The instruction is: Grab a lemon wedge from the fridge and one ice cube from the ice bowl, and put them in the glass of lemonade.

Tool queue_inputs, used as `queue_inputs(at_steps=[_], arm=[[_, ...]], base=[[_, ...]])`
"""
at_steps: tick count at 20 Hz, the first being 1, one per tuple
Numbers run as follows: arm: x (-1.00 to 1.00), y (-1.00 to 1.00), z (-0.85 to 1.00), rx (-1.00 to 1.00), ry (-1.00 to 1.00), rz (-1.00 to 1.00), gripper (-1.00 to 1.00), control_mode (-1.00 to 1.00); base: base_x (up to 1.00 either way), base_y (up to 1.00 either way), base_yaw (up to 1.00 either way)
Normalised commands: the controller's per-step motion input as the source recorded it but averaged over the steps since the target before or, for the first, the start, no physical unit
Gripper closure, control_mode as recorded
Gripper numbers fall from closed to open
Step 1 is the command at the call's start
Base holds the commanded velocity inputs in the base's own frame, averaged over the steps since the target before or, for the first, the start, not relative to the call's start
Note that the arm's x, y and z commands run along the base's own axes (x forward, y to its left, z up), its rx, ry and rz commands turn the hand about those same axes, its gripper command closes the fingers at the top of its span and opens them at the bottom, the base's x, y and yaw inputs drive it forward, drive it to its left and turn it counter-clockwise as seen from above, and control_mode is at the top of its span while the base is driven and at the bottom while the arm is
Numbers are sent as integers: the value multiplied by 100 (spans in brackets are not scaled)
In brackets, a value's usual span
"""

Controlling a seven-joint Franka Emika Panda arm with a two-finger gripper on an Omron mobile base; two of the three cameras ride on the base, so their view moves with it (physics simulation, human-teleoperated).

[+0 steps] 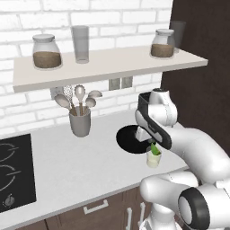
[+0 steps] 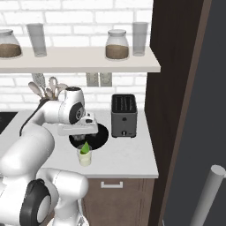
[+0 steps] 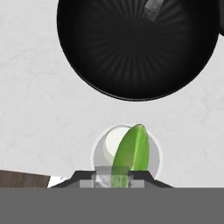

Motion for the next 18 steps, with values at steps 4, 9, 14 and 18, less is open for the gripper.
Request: queue_inputs(at_steps=[4,9,14,18], arm=[[0,0,-13,0,0,0,100,-100],[0,0,-5,0,0,0,100,-100],[0,0,0,0,0,0,100,-100],[0,0,-1,0,4,0,100,-100]], base=[[0,0,0],[0,0,0],[0,0,0],[0,0,0]])
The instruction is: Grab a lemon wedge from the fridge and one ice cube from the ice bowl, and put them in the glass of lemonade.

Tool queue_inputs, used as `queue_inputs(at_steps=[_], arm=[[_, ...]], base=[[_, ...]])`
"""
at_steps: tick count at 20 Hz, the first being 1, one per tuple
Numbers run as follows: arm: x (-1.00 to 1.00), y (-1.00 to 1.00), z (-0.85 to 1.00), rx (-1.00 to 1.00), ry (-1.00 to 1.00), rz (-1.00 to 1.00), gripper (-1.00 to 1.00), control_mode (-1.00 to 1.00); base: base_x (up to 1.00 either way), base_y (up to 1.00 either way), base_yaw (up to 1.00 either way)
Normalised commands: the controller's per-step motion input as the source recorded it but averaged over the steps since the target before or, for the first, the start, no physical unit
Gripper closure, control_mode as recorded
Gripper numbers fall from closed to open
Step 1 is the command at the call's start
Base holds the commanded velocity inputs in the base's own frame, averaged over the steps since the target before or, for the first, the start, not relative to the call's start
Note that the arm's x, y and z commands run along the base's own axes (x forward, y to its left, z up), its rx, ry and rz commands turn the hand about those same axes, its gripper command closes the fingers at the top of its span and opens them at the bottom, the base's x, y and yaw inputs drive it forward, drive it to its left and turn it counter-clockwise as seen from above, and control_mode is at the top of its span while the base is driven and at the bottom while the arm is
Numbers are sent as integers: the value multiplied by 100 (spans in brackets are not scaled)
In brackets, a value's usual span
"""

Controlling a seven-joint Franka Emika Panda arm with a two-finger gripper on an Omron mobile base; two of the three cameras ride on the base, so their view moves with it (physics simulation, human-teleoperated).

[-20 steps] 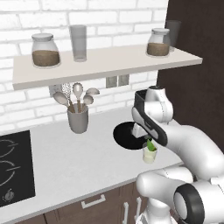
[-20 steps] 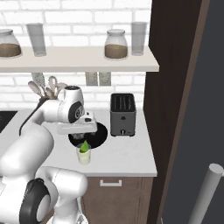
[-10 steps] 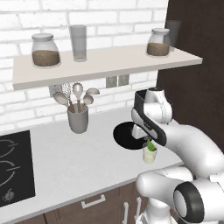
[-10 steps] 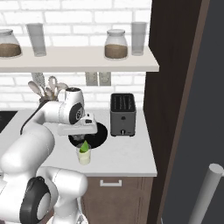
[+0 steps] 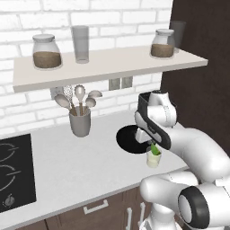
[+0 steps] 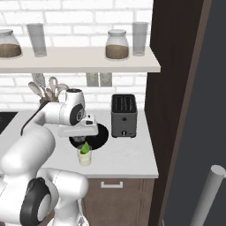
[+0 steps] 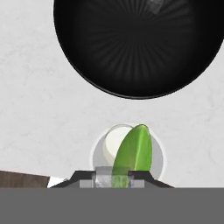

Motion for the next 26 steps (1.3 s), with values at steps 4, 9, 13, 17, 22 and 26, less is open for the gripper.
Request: queue_inputs(at_steps=[4,9,13,17,22,26], arm=[[0,-6,0,0,5,0,100,-100],[0,-8,0,0,5,-1,100,-100],[1,0,0,0,2,-1,100,-100],[5,0,0,0,5,-1,100,-100],[1,0,0,0,3,0,100,-100],[5,0,0,0,0,0,100,-100]], base=[[0,0,0],[0,0,0],[0,0,0],[0,0,0],[0,0,0],[0,0,0]])
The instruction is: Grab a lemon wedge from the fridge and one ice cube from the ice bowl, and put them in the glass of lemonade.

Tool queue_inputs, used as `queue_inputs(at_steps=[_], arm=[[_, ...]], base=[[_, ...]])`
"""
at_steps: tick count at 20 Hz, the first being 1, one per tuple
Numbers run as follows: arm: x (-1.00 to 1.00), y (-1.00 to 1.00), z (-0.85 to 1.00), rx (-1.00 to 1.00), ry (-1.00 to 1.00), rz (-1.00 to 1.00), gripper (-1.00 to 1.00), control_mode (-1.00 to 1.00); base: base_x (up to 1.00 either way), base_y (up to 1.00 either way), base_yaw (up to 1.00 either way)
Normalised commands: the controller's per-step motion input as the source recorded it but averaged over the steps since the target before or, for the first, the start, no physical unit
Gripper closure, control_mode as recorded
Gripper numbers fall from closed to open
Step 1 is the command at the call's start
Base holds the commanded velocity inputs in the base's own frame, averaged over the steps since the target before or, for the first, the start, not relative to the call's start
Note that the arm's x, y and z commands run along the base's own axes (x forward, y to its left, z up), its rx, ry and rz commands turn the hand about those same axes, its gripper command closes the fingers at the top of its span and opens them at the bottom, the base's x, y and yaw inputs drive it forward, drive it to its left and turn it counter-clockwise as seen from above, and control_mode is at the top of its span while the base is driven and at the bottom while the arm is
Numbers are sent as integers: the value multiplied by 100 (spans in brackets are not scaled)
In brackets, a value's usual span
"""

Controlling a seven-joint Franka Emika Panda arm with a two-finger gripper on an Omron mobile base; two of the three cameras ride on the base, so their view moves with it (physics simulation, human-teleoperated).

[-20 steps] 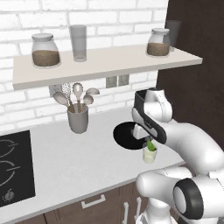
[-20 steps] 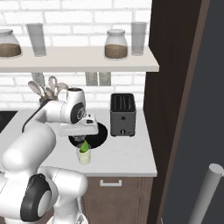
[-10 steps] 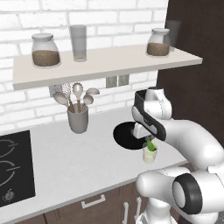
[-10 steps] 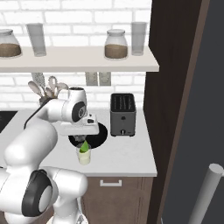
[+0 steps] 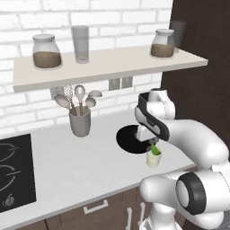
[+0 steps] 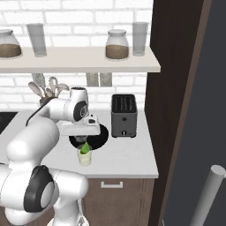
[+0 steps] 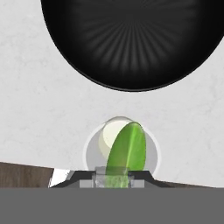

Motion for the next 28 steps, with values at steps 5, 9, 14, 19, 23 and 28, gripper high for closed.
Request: queue_inputs(at_steps=[5,9,14,19,23,28], arm=[[2,0,0,0,0,0,100,-100],[0,0,0,0,0,0,100,-100],[0,0,-4,0,0,0,100,-100],[0,0,0,0,0,0,-100,-100],[0,0,0,0,0,0,-100,-100],[0,0,0,0,0,0,-100,-100]], base=[[0,0,0],[0,0,0],[0,0,0],[0,0,0],[0,0,0],[0,0,0]])
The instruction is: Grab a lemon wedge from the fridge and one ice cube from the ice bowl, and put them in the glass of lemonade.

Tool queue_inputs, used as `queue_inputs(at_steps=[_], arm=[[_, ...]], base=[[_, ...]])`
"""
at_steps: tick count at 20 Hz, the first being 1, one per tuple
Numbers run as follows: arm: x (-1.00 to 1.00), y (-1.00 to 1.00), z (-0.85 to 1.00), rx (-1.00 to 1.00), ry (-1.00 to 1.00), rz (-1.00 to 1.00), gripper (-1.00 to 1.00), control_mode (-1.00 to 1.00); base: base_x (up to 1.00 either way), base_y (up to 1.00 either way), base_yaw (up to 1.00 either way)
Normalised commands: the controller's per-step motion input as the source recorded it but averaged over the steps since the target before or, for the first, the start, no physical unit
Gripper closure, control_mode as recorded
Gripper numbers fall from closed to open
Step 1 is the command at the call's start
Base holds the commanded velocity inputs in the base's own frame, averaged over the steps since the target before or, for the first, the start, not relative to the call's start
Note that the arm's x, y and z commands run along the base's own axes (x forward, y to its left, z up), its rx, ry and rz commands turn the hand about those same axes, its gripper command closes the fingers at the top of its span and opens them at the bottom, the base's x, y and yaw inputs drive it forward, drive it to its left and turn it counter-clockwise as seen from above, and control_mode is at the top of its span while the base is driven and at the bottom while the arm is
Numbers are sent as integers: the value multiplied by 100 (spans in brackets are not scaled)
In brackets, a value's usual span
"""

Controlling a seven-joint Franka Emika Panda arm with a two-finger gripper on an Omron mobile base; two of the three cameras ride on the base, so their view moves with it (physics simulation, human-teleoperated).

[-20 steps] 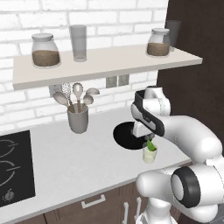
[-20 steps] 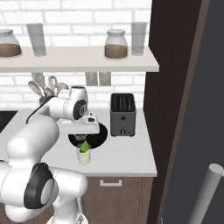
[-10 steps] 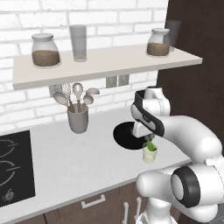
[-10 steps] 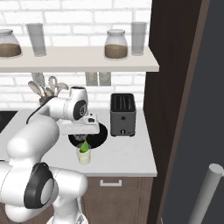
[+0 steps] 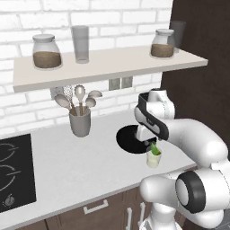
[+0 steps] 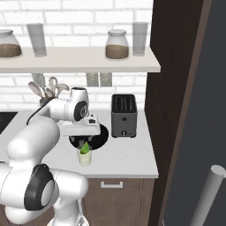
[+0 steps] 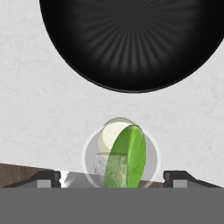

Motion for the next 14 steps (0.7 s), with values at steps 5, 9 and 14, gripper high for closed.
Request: queue_inputs(at_steps=[5,9,14], arm=[[0,0,0,0,0,0,-100,-100],[0,0,0,0,0,0,-100,-100],[-7,0,0,0,-2,0,-100,-100]], base=[[0,0,0],[0,0,0],[0,0,0]])
